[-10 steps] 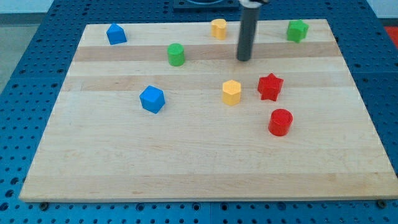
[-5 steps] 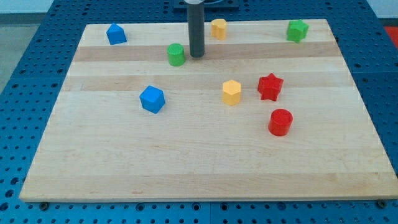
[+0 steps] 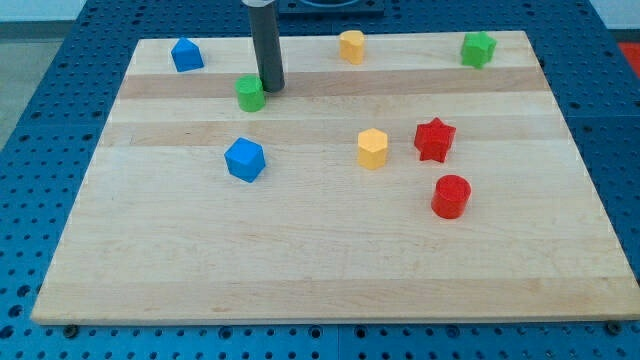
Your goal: Move the green circle to the center left
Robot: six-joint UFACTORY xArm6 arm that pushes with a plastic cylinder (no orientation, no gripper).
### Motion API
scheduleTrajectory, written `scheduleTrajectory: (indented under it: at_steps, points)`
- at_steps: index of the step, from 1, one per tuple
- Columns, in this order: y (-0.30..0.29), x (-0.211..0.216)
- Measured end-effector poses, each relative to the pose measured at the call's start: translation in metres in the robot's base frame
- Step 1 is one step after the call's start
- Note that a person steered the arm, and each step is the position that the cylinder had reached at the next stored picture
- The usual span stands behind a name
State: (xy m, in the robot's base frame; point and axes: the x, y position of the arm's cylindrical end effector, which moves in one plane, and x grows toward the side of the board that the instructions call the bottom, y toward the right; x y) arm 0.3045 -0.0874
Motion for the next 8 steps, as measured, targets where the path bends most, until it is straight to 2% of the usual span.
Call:
scheduleTrajectory:
  at_steps: [2,3,5,6,7,8]
  points:
    - [-0.045,0.044]
    - [-0.056,0.048]
    - [-0.056,0.027]
    - [-0.069,0.033]
    - [-0.102,0.057]
    - [-0.102,0.058]
